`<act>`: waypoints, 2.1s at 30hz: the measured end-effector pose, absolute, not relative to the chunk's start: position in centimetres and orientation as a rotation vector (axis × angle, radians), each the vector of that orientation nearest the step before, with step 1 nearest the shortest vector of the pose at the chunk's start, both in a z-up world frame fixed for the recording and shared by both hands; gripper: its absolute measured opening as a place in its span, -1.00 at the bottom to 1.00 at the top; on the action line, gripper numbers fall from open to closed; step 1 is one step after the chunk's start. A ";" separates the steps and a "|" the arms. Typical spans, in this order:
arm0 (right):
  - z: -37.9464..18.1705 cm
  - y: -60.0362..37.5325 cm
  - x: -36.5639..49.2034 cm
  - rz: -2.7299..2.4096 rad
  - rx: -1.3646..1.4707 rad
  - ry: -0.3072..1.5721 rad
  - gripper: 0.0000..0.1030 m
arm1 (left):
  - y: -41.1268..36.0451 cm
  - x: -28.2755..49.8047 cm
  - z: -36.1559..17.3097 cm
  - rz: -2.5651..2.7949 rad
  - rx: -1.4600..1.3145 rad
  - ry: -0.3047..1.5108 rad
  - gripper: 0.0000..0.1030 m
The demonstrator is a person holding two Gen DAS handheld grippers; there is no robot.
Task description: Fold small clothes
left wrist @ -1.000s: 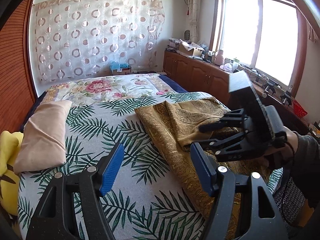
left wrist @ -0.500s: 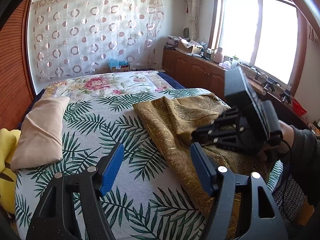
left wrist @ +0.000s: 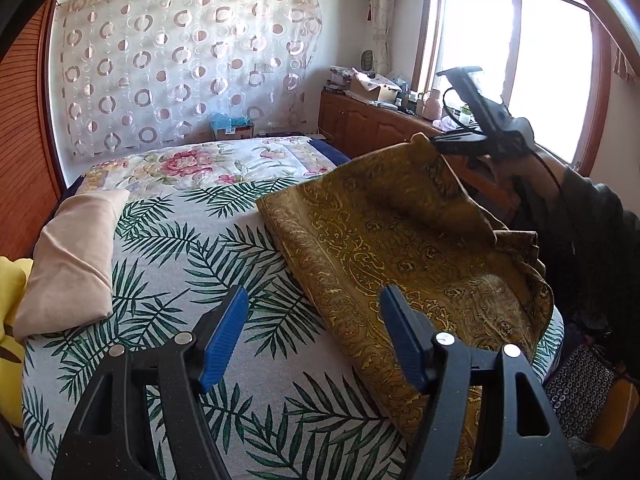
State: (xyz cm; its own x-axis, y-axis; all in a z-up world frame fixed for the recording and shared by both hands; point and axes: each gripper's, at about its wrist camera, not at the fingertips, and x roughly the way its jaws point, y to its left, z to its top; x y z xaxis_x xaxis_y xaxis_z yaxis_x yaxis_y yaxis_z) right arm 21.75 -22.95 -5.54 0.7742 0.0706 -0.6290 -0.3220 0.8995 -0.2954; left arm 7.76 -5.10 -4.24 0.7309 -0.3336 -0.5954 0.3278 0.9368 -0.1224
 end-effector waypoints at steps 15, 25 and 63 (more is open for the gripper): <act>-6.2 -24.7 24.3 0.165 -0.190 0.741 -0.47 | -6.1 7.8 -4.8 -0.378 0.004 0.678 0.35; -10.0 -23.7 20.1 0.287 -0.271 0.866 -0.47 | -7.2 7.8 -4.9 -0.398 0.021 0.690 0.35; -9.2 -27.1 6.7 0.297 -0.228 0.677 -0.26 | -8.5 7.5 -5.5 -0.418 0.023 0.708 0.35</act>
State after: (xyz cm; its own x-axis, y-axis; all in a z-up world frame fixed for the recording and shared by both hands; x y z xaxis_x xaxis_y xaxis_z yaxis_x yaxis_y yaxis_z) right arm 6.74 -27.12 -9.21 0.7402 0.1952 -0.6435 -0.3420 0.9332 -0.1103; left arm 7.48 -8.53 -5.46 0.6806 -0.3647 -0.6354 0.3799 0.9173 -0.1195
